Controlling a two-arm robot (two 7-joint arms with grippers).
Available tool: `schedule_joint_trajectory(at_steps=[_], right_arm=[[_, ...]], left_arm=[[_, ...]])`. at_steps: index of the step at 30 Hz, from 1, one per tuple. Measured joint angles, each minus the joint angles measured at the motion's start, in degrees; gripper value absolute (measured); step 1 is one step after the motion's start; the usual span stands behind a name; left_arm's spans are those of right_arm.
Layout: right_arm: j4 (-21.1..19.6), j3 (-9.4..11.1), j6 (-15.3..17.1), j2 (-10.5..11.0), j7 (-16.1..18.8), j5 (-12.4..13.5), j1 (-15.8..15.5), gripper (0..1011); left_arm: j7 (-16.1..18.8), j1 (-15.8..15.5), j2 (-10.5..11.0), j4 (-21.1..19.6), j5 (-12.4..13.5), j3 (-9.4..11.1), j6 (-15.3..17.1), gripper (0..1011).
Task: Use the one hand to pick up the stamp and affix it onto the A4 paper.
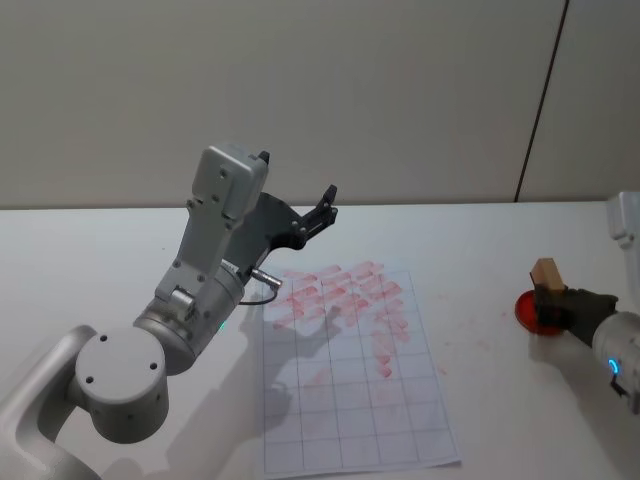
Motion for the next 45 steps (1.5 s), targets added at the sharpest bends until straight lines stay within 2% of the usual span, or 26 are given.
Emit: schedule_joint_trajectory(at_steps=[8, 11, 12, 20, 24, 33, 45], right_arm=[[0.9, 0.0, 1.0, -0.3, 0.5, 0.5, 0.3, 232], [0.9, 0.0, 1.4, -0.5, 0.5, 0.7, 0.3, 357], [0.9, 0.0, 1.4, -0.5, 0.5, 0.7, 0.3, 357], [0.4, 0.1, 1.6, -0.6, 0.4, 0.9, -0.1, 619], [-0.6, 0.2, 0.7, -0.5, 0.3, 0.7, -0.4, 760], [-3.2, 0.4, -2.6, 0.0, 0.3, -0.9, -1.5, 994], [-7.1, 1.0, -10.0, 1.6, 1.1, -3.8, -3.5, 1001]], left_arm=[[0.0, 0.0, 0.0, 0.0, 0.0, 0.0, 0.0, 1001], [0.0, 0.0, 0.0, 0.0, 0.0, 0.0, 0.0, 1001], [0.0, 0.0, 0.0, 0.0, 0.0, 0.0, 0.0, 1001], [0.0, 0.0, 0.0, 0.0, 0.0, 0.0, 0.0, 1001], [0.0, 0.0, 0.0, 0.0, 0.0, 0.0, 0.0, 1001], [0.0, 0.0, 0.0, 0.0, 0.0, 0.0, 0.0, 1001], [0.0, 0.0, 0.0, 0.0, 0.0, 0.0, 0.0, 1001]])
